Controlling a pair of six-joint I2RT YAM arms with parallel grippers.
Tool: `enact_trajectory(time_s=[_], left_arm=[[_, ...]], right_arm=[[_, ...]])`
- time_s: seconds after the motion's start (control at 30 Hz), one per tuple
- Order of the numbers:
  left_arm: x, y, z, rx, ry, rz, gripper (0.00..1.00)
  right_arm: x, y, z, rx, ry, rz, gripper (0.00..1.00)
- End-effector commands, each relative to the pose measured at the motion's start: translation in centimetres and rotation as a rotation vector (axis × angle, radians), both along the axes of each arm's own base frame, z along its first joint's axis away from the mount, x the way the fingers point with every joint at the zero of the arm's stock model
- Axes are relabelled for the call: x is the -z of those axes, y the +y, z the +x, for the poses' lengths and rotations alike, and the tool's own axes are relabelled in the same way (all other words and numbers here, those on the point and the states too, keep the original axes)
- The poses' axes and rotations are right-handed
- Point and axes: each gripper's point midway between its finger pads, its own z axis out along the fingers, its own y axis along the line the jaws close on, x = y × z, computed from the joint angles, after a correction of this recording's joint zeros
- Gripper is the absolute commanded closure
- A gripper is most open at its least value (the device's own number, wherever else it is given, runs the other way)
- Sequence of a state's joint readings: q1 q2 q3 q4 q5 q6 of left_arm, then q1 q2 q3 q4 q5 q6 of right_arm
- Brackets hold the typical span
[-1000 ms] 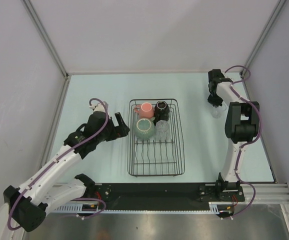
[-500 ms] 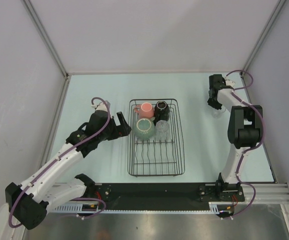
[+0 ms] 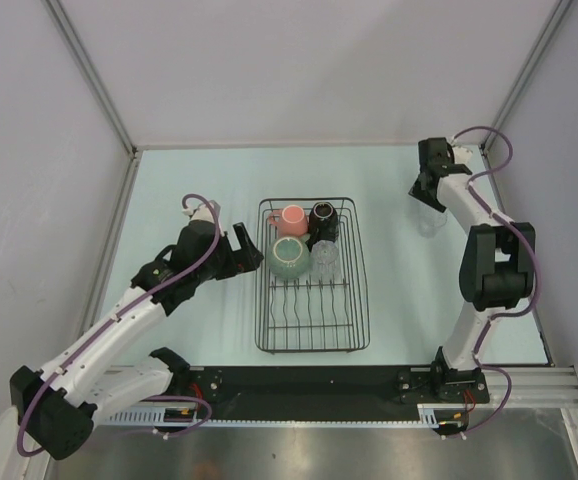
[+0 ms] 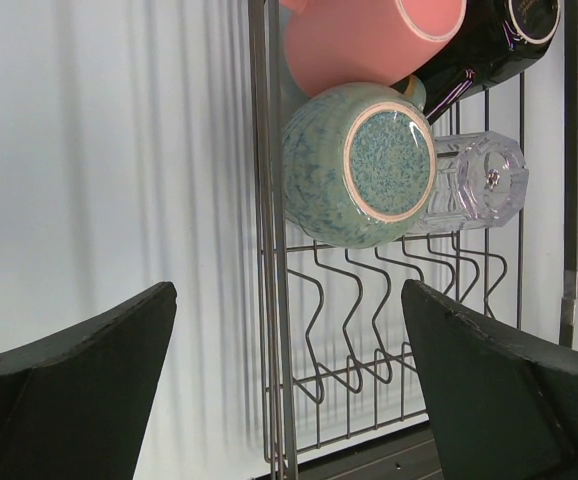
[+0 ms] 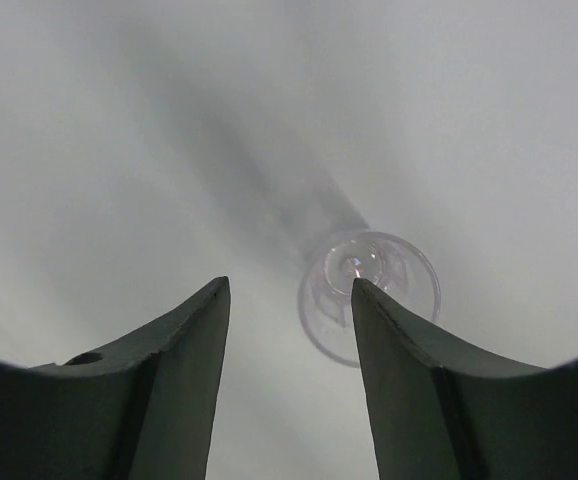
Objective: Unload the cups from the dish rack
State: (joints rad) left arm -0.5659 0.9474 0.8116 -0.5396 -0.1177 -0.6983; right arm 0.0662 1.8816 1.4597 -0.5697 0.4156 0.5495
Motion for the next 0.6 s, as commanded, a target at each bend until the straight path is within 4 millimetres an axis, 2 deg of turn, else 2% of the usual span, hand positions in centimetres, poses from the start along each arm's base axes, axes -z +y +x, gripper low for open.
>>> enact_trajectory(time_s=[0.0, 0.07, 0.1, 0.17, 0.2, 0.27, 0.33, 0.37, 0.4, 0.43, 0.47, 0.5, 0.57], left_arm=[[-2.5, -0.2, 0.8, 0.000, -0.073, -0.032, 0.00], [-2.4, -0.2, 0.8, -0.001, -0.074, -0.033, 0.00], [-2.5, -0.2, 0.8, 0.000, -0.077, -0.032, 0.00], [-2.8, -0.1, 0.8, 0.004, -0.088, -0.025, 0.00], [-2.8, -0.1, 0.9, 0.006, -0.091, -0.022, 0.00], [-2.9, -0.1, 0.9, 0.016, -0.099, -0.014, 0.00], [-3.0, -0.4, 1.0, 0.038, -0.109, -0.013, 0.00], [-3.0, -0.8, 1.0, 0.055, -0.109, -0.022, 0.00], [-3.2, -1.0, 1.1, 0.065, -0.111, -0.028, 0.00], [-3.2, -1.2, 1.2, 0.073, -0.111, -0.033, 0.00], [-3.3, -1.7, 1.4, 0.083, -0.113, -0.042, 0.00], [-3.5, -2.0, 1.4, 0.096, -0.111, -0.057, 0.00], [-3.5, -2.7, 1.7, 0.108, -0.102, -0.076, 0.00]], right_arm=[[-8.7, 0.2, 1.9, 0.018, -0.202, -0.011, 0.43], [-10.4, 0.6, 1.9, 0.011, -0.237, -0.011, 0.43], [-12.2, 1.0, 1.7, -0.002, -0.281, -0.005, 0.43], [-14.1, 2.4, 1.4, -0.044, -0.324, 0.009, 0.43], [-16.3, 3.7, 1.0, -0.089, -0.387, 0.044, 0.43], [-18.2, 6.7, 0.1, -0.192, -0.433, 0.068, 0.43], [-20.4, 9.3, -1.5, -0.313, -0.487, 0.081, 0.43], [-20.9, 11.8, -2.5, -0.388, -0.498, 0.097, 0.43], [-20.4, 13.3, -3.3, -0.451, -0.499, 0.122, 0.43], [-22.1, 14.4, -4.7, -0.502, -0.548, 0.145, 0.43], [-22.2, 16.0, -5.8, -0.555, -0.559, 0.181, 0.43], [-23.3, 17.4, -6.8, -0.609, -0.601, 0.240, 0.40], [-23.8, 18.9, -9.6, -0.662, -0.640, 0.328, 0.36]])
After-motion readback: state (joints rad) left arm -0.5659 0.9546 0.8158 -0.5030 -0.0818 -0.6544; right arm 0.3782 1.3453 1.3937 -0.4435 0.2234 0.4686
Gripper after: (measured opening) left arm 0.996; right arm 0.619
